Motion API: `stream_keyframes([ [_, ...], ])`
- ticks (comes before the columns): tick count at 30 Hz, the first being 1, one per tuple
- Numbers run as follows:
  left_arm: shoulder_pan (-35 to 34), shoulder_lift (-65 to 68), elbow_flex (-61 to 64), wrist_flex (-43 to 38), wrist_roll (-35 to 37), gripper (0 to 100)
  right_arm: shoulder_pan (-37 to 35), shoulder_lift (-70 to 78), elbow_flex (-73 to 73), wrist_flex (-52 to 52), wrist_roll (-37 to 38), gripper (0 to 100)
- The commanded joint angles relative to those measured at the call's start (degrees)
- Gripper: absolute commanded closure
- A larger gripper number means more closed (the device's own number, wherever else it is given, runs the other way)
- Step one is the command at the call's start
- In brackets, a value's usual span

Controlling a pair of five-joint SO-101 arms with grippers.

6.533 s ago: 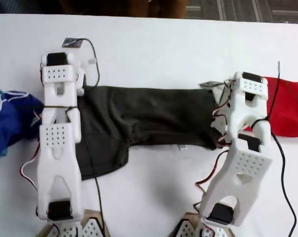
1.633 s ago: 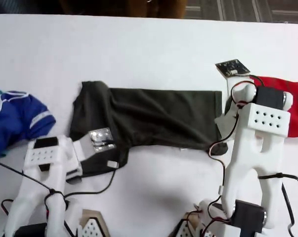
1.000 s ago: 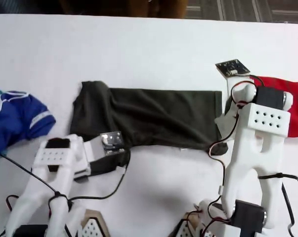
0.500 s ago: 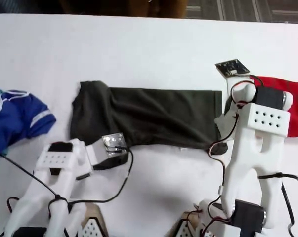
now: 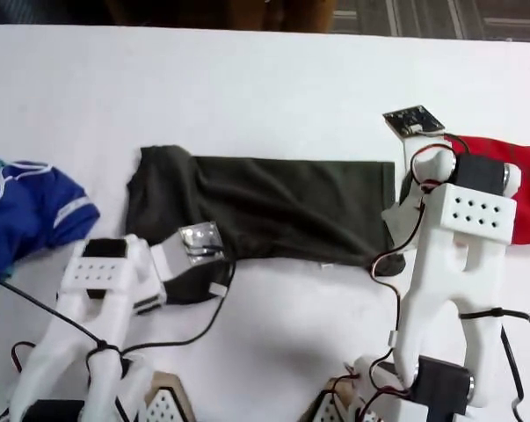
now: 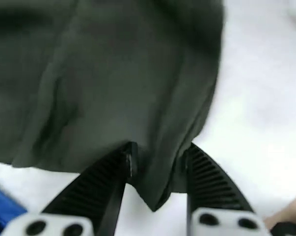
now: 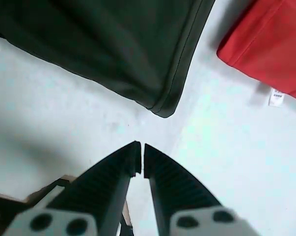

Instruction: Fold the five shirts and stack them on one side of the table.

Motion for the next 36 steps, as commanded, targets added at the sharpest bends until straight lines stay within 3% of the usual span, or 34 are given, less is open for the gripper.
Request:
stream_keyframes([
  [1,0.62,-0.79,-1.89,-0.88,2.81,94,0.13,-2.33,-0.70,1.10,-0.09,98.0],
  [3,1.41,-0.79,-1.36,-0.62,2.81,98,0.22,-2.33,-0.70,1.10,-0.09,98.0],
  [12,1.67,-1.23,-0.40,-0.97,3.16,97,0.13,-2.33,-0.70,1.10,-0.09,98.0],
  [21,3.08,-0.79,-11.91,-0.70,14.07,97,-0.04,-2.33,-0.70,1.10,-0.18,98.0],
  [28,7.65,-0.62,-13.85,-3.25,17.67,97,-0.13,-2.33,-0.70,1.10,-0.26,98.0],
  [36,7.65,1.14,-17.63,-8.79,19.43,98,-0.13,-2.33,-0.70,1.10,-0.44,98.0],
])
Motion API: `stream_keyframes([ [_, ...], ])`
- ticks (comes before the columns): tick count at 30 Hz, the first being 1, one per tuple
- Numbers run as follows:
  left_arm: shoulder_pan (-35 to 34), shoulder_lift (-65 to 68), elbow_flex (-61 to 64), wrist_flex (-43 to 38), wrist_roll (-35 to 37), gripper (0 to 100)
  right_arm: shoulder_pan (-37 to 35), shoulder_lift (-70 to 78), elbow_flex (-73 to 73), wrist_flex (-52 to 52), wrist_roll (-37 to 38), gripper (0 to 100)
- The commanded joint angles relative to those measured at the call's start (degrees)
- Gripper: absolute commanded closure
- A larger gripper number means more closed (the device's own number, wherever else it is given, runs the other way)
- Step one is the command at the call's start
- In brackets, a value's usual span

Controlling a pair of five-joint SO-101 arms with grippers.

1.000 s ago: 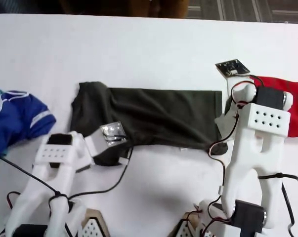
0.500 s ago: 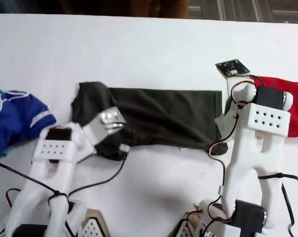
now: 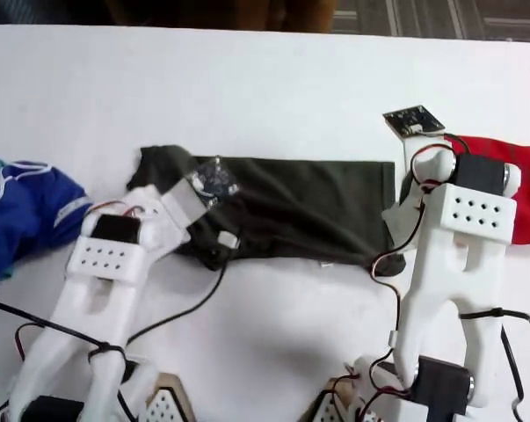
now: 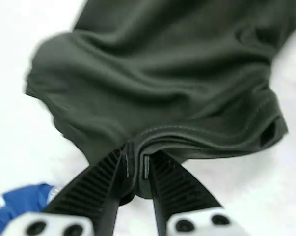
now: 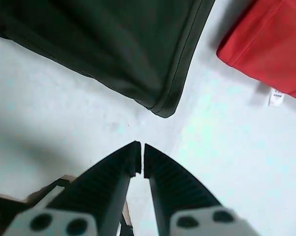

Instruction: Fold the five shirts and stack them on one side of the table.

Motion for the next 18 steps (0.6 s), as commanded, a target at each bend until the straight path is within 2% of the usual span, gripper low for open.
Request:
stream_keyframes([
  [1,0.18,2.55,-3.91,-2.20,0.44,98,-0.13,-2.33,-0.70,1.10,-0.44,98.0],
  [5,-0.88,13.01,-9.89,-3.43,4.92,98,-0.13,-2.33,-0.70,1.10,-0.44,98.0],
  [11,-2.64,27.69,-23.69,-0.62,12.40,98,-0.13,-2.33,-0.70,1.10,-0.44,98.0],
  [18,-2.20,33.05,-30.73,1.14,15.56,98,-0.13,-2.33,-0.70,0.92,-0.44,98.0],
])
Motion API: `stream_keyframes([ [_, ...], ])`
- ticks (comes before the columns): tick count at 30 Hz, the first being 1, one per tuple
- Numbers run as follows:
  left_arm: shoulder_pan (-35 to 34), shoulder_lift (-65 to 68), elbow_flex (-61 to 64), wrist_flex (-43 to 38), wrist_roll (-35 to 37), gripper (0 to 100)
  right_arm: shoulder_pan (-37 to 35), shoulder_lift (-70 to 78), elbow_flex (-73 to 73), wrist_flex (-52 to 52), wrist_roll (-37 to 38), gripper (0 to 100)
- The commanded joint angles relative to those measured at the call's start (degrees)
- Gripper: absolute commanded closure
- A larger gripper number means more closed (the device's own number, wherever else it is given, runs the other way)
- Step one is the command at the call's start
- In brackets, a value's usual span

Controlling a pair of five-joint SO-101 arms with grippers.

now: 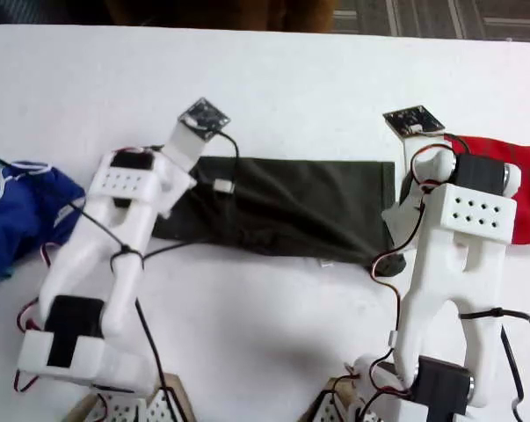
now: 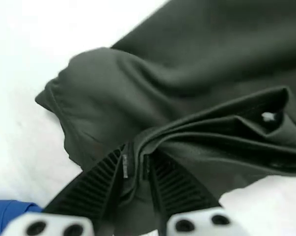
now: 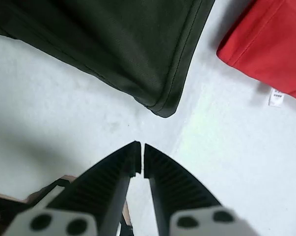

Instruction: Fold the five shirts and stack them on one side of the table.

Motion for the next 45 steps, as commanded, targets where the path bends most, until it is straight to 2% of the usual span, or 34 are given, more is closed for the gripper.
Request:
stream_keyframes([
  [1,-0.09,0.44,-3.38,-0.09,0.70,98,-0.13,-2.33,-0.70,0.92,-0.44,98.0],
  [11,0.97,4.04,-3.65,-4.04,0.79,96,-0.22,-2.33,-0.70,0.84,-0.18,98.0],
  [14,1.05,5.19,-3.65,-5.10,1.14,86,-0.22,-2.33,-0.70,0.84,-0.18,98.0],
  [18,0.26,6.15,-5.58,-4.75,7.38,75,-0.22,-2.33,-0.70,0.84,-0.18,98.0],
  [22,-2.11,6.24,-10.95,-3.69,10.90,75,-0.22,-2.33,-0.70,0.84,-0.18,98.0],
  [29,-5.98,6.33,-19.12,0.62,11.34,75,-0.22,-2.33,-0.70,0.84,-0.09,98.0],
  [33,-10.55,6.33,-23.60,5.98,11.16,75,-0.22,-2.42,-0.70,0.84,-0.26,98.0],
  [38,-16.35,6.33,-26.95,19.34,10.20,75,-0.22,-2.33,-0.70,0.75,-0.18,98.0],
  [41,-16.53,6.33,-26.95,27.16,5.89,75,0.13,-1.98,-0.44,-1.45,-0.18,98.0],
  [45,-13.36,6.42,-26.95,33.58,5.71,79,-0.13,-1.80,-0.35,-5.32,-0.09,98.0],
])
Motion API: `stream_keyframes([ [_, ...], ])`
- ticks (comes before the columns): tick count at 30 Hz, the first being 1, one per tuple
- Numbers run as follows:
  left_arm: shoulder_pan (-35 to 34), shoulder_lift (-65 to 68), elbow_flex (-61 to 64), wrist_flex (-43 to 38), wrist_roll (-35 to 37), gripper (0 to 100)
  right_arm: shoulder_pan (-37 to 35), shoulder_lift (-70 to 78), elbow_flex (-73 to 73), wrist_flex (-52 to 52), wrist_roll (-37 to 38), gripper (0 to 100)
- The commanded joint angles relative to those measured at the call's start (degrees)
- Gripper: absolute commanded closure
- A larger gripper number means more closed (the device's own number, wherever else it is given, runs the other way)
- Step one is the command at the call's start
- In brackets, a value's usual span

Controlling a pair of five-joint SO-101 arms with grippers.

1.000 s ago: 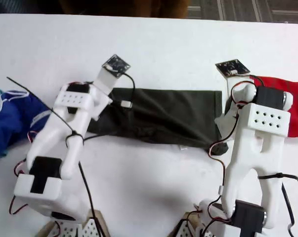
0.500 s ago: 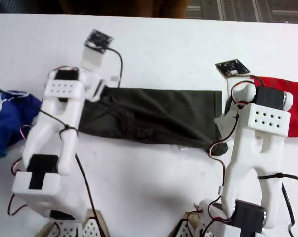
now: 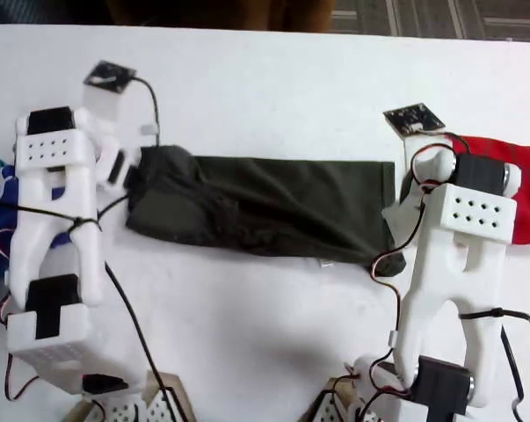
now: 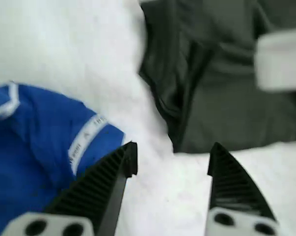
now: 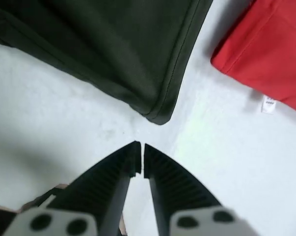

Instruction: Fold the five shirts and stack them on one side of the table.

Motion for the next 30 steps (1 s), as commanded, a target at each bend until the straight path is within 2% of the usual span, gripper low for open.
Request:
stream_keyframes([
  [1,3.34,-0.35,-2.51,4.40,-0.62,81,-0.13,-1.80,-0.35,-3.74,-0.09,98.0],
  [4,6.07,-0.35,-2.51,4.22,0.18,89,0.84,-1.71,1.05,-7.69,0.35,98.0],
  [6,7.74,-0.26,-2.42,3.69,3.60,92,2.33,-1.71,3.16,-10.15,2.11,98.0],
  [8,9.14,-0.18,-1.71,3.08,5.71,93,4.09,-1.63,5.54,-11.74,2.81,97.8],
  [13,11.52,4.84,0.66,1.23,5.80,93,9.63,4.00,8.00,-11.82,3.16,97.5],
  [15,11.16,8.70,0.40,0.35,5.80,93,10.68,8.75,7.21,-11.82,3.16,93.9],
  [20,10.73,17.67,0.40,-2.20,6.15,93,10.07,21.85,-0.44,-8.04,3.25,82.3],
  [26,10.46,23.12,0.40,-5.01,6.24,93,7.25,32.22,-16.79,-0.31,2.64,82.0],
  [30,10.55,23.47,-0.75,-5.19,6.24,93,5.05,36.44,-22.68,2.15,2.73,81.9],
])
